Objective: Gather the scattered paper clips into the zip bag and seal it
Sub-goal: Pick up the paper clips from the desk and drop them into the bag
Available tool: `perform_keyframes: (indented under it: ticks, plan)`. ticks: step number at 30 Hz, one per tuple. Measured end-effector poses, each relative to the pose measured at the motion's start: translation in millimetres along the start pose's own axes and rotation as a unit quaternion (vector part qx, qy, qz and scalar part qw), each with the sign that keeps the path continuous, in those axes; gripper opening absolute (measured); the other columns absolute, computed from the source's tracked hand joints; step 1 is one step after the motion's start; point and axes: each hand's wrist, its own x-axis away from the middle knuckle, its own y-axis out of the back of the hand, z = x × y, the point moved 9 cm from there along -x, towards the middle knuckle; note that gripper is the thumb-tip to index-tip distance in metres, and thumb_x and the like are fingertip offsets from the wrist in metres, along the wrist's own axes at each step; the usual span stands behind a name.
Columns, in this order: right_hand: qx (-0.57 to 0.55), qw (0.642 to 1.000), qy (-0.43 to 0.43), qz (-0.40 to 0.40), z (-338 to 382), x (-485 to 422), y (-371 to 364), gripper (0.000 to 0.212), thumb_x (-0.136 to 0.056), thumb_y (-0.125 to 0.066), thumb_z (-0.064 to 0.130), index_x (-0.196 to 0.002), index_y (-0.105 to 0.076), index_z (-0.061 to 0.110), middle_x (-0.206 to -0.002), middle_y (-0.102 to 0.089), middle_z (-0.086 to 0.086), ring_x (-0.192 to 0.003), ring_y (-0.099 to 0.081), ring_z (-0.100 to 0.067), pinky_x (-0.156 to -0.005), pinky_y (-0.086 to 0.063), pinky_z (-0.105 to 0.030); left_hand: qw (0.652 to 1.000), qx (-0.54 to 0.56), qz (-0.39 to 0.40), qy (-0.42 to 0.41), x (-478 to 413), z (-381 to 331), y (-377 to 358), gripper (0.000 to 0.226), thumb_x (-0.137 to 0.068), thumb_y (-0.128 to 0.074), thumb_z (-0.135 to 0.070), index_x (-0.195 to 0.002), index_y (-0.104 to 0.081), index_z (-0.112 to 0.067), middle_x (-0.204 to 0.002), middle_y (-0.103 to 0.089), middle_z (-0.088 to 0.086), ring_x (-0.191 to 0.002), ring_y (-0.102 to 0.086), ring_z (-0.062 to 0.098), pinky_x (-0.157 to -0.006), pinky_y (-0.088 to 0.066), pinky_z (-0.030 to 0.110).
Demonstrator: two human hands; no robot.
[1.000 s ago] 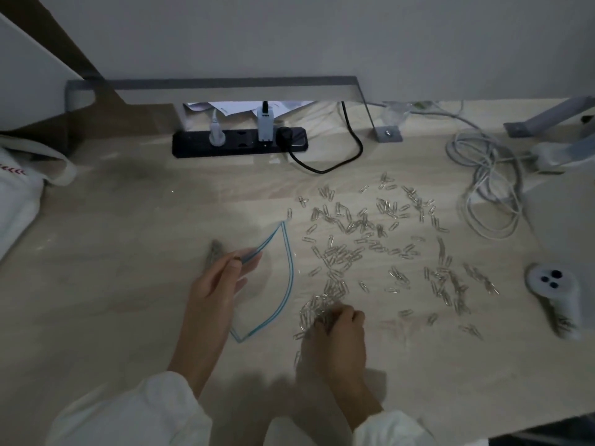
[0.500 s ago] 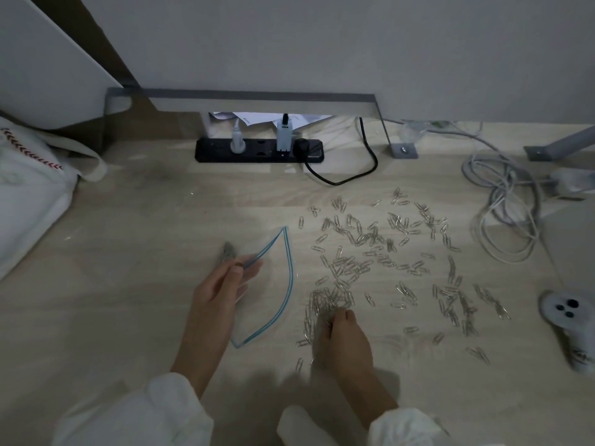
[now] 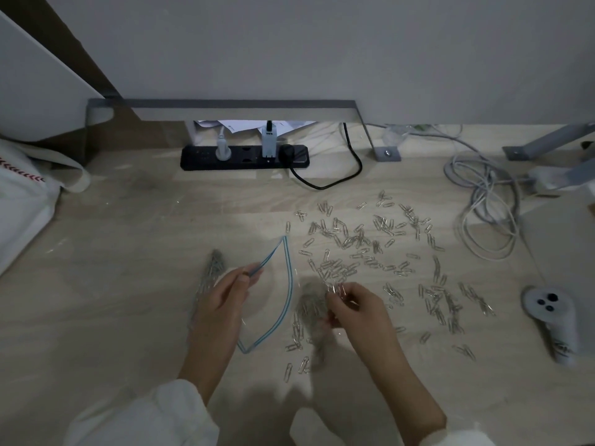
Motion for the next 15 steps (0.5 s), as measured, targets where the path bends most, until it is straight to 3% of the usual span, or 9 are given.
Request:
perform_keyframes:
  ticks: [4,9,12,15]
  plan:
    - [-0.054,0.994,0.064,0.064,56,13,-26,0.012,-0.086,-0.057,0.003,-0.077,-0.058,0.010,-0.063,-0.057,-0.003,-0.049,-0.057,-0.003,-0.052,-0.049,-0.015,1.000,-0.007,0.004,-0.004,0,-3,-10,0.028,-0.096,-0.042,-0.012,-0.099,-0.066,-0.025,-0.111,-0.068,-0.003,-0.108,-0.060,0.004,-0.103,-0.040,0.028]
    - [0.066,0.982,0.134,0.117,69,18,-54,0.018,-0.088,-0.057,0.013,-0.104,-0.063,0.016,-0.092,-0.060,0.007,-0.073,-0.057,0.005,-0.067,-0.045,-0.005,1.000,-0.005,0.007,0.000,-2,-4,-15,0.028,-0.096,-0.040,-0.013,-0.103,-0.065,-0.024,-0.114,-0.067,-0.001,-0.112,-0.058,0.007,-0.100,-0.041,0.026]
    - [0.063,0.984,0.156,0.062,67,7,-33,0.017,-0.089,-0.055,0.010,-0.102,-0.063,0.017,-0.100,-0.062,0.007,-0.085,-0.056,0.002,-0.070,-0.042,-0.003,1.000,0.005,0.000,0.009,-2,-5,-13,0.028,-0.097,-0.039,-0.014,-0.109,-0.064,-0.019,-0.113,-0.067,-0.003,-0.108,-0.060,0.001,-0.102,-0.041,0.026]
    - [0.067,0.991,0.109,-0.040,36,-32,11,0.015,-0.089,-0.052,0.007,-0.095,-0.062,0.015,-0.099,-0.063,0.001,-0.084,-0.058,-0.005,-0.069,-0.042,-0.005,1.000,0.007,-0.008,0.009,-4,-6,-9,0.029,-0.097,-0.038,-0.014,-0.112,-0.063,-0.015,-0.112,-0.068,-0.001,-0.107,-0.061,0.003,-0.101,-0.041,0.025]
